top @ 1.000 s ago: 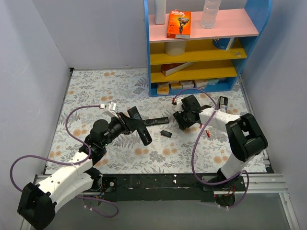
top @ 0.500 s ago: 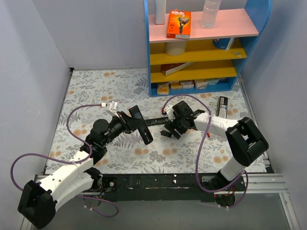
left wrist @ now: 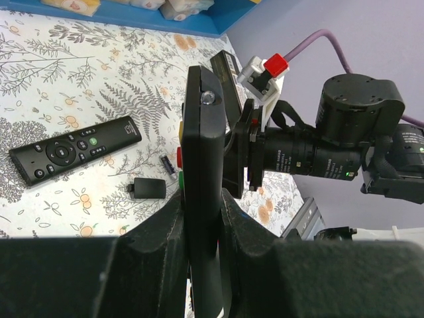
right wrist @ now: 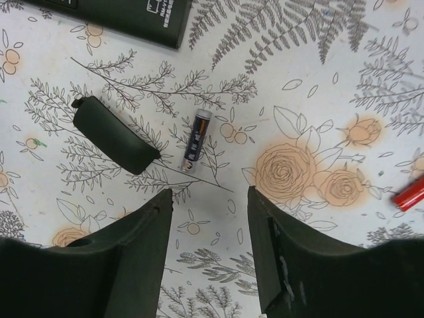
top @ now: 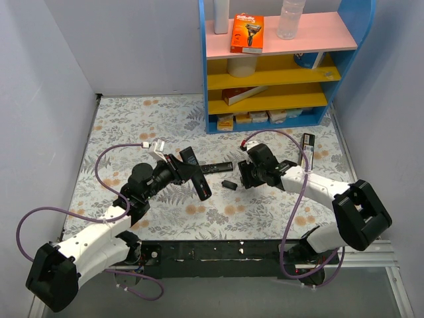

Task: Load the batteries into the remote control
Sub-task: Pick up the battery from the center of the board.

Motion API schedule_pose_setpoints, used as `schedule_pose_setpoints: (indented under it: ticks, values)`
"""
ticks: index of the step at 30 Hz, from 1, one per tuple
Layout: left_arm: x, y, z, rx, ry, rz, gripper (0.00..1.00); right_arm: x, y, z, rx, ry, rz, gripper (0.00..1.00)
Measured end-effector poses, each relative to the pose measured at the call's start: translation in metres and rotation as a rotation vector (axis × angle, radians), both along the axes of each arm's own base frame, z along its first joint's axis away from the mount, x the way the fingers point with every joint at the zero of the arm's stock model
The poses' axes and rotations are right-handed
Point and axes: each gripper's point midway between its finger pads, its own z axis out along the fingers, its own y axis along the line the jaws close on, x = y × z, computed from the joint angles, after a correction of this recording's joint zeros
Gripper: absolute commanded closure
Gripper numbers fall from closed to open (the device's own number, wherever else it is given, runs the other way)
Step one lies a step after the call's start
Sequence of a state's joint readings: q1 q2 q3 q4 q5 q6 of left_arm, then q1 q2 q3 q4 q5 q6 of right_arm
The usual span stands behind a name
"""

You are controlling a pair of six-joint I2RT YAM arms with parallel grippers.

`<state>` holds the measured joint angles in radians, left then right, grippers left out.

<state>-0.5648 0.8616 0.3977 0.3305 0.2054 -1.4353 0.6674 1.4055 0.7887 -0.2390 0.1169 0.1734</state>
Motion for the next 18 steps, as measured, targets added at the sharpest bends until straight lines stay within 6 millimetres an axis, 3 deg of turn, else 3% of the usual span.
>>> schedule_pose_setpoints:
  ticks: [3, 12, 18]
  values:
    - [0.0, -0.001, -0.003, 0.005, 0.008, -0.005, 1.0, -0.006, 0.001, -0.01, 0.019, 0.04, -0.054, 0.5]
    - [-0.001, -0.003, -0.002, 0.001, 0.007, -0.017, 1.0, -0.008, 0.02, -0.026, 0.042, 0.057, -0.116, 0.52]
    - [-0.002, -0.003, -0.001, -0.002, 0.007, -0.019, 1.0, -0.005, 0.022, -0.036, 0.022, 0.049, -0.144, 0.57]
